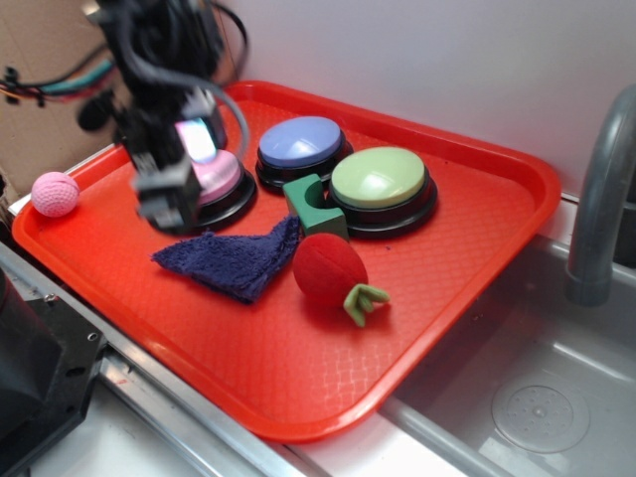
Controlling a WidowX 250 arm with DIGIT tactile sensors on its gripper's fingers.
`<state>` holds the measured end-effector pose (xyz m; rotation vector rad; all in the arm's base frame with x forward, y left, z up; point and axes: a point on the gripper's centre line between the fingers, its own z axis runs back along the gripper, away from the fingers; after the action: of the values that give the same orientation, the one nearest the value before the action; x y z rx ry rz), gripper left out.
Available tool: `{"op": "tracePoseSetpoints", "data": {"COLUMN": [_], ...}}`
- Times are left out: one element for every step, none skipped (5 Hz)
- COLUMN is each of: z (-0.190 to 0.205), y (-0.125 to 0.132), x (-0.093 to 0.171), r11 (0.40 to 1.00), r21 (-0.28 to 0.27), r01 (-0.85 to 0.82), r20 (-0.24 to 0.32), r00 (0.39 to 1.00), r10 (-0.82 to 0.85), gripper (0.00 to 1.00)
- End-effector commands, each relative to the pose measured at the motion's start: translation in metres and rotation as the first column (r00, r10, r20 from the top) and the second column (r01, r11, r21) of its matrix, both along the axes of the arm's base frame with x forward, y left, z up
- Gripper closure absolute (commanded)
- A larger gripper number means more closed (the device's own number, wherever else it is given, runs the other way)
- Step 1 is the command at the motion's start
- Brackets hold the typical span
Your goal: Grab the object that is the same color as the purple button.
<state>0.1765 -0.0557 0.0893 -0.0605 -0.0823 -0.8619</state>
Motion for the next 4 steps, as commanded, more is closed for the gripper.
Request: {"op": "tracePoseSetpoints", "data": {"z": [-0.030,-0.051,-0.062,-0.073], "y": [0.006,0.020,0.025,0.026], "x": [0.005,0.008,0.008,0.009], "r11": [0.999,0.997,0.999,0.998], "r21": [-0.032,-0.062,-0.040,-0.024], "r01": [0.038,0.035,0.023,0.057], "r20": [0.079,0.085,0.090,0.081], "r00": [0.996,0.996,0.996,0.995], "r10": [-0.036,-0.029,-0.019,-0.055], "gripper": [0.00,0.00,0.00,0.00]}}
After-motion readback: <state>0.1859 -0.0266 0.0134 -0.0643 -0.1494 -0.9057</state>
